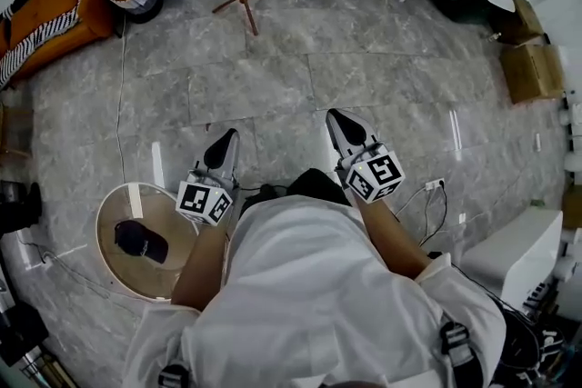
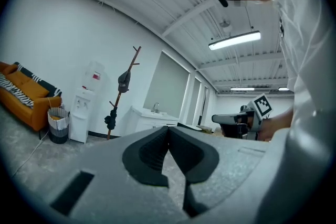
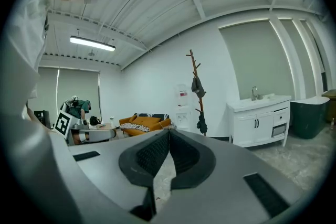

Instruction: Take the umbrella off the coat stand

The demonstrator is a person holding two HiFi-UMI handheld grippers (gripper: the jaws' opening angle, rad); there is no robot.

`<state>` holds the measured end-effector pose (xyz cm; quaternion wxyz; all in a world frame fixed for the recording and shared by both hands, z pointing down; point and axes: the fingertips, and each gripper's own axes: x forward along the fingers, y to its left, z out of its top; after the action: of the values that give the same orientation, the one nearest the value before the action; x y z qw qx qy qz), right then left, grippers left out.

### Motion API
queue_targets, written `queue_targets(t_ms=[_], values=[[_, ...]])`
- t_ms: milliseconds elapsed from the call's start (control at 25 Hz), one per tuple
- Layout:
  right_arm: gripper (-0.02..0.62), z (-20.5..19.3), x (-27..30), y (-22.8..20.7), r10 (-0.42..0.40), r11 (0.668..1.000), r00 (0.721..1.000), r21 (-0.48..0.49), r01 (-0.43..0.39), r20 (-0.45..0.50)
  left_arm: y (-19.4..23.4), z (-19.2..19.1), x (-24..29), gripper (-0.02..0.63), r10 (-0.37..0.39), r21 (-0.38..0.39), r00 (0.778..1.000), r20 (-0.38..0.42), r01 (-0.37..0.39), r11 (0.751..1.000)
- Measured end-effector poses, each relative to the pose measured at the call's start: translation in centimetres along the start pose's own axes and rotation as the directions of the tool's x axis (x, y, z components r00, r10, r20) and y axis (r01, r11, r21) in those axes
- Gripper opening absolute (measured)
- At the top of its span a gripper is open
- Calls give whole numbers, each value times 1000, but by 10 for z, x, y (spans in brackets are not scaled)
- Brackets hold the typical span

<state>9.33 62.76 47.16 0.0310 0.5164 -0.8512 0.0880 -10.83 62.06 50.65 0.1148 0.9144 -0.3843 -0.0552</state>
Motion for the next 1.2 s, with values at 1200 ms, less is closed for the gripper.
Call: queue_targets(t_ms=[1200], values=[[15, 67, 200, -164, 192, 969, 979, 147, -199, 61, 103, 81, 226, 9, 88, 49, 996, -3, -88, 995]])
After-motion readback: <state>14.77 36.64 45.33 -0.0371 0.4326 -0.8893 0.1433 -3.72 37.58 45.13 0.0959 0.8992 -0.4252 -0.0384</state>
